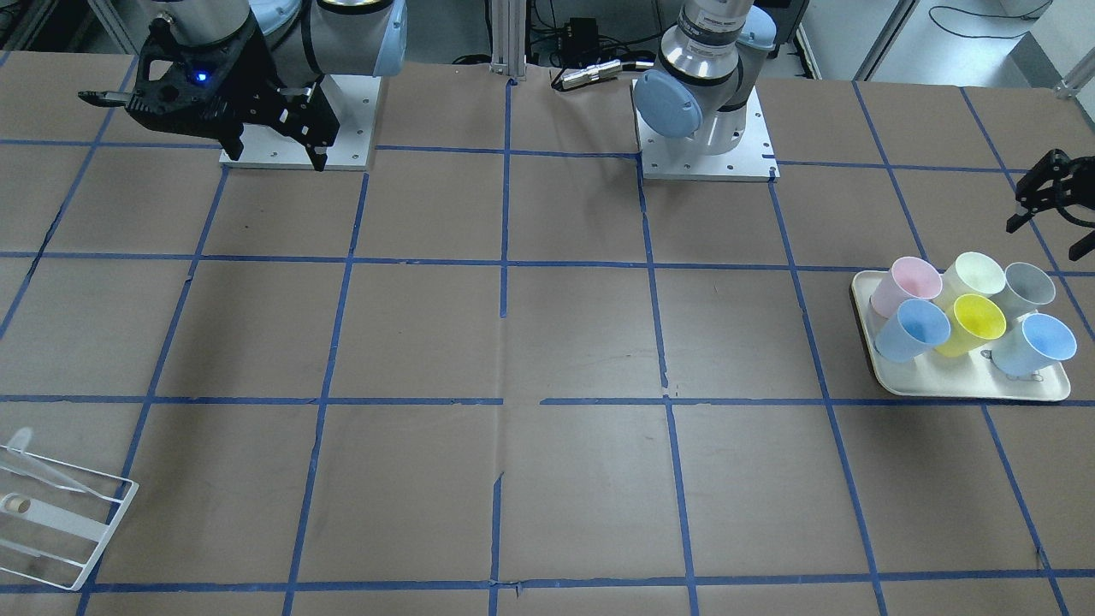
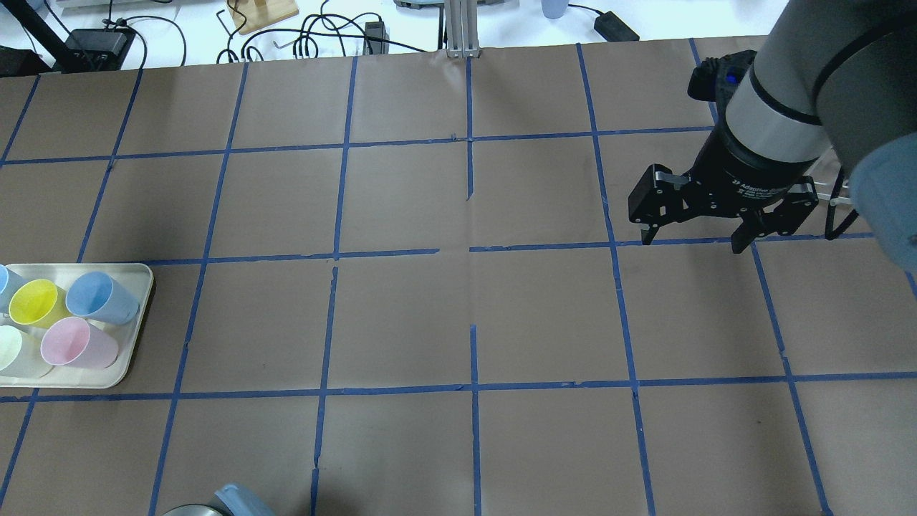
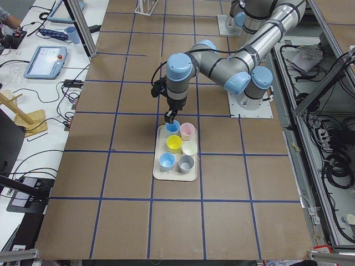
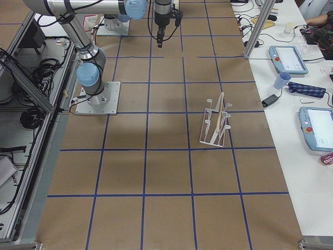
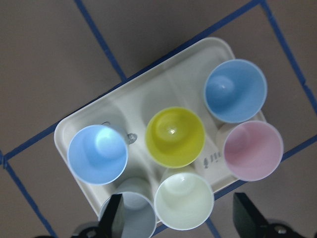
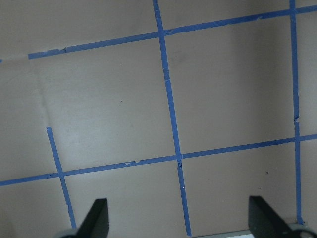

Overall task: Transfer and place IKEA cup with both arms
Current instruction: 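Open the left gripper and lift it away from the tray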

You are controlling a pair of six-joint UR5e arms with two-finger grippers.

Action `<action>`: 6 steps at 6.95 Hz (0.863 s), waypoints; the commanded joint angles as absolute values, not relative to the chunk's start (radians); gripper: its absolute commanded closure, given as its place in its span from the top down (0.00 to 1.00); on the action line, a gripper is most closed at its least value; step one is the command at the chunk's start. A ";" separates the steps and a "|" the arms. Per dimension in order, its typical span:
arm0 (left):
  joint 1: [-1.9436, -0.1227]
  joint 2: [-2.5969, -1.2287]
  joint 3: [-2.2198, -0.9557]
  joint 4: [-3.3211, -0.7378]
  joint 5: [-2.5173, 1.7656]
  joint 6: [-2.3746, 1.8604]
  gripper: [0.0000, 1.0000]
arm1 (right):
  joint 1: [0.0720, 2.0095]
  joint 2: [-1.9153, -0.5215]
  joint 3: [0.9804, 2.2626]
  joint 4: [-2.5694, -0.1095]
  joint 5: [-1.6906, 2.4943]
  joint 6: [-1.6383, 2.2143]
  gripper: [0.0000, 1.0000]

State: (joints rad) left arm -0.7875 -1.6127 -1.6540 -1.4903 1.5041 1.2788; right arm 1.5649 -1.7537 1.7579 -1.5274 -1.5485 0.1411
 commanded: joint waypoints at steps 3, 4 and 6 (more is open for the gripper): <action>-1.185 -1.482 -1.646 -1.615 1.456 0.666 0.81 | 1.563 -1.753 1.756 -1.532 -1.543 0.141 1.00; -1.300 -1.461 -1.647 -1.608 1.466 0.514 0.81 | 1.563 -1.753 1.755 -1.532 -1.543 0.141 1.00; -1.478 -1.451 -1.649 -1.594 1.468 0.149 0.89 | 1.562 -1.753 1.755 -1.532 -1.543 0.141 1.00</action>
State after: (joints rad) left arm -1.3691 -1.4581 -1.6478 -1.6015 1.4671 0.3728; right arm 1.5627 -1.7534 1.7552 -1.5324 -1.5433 0.1411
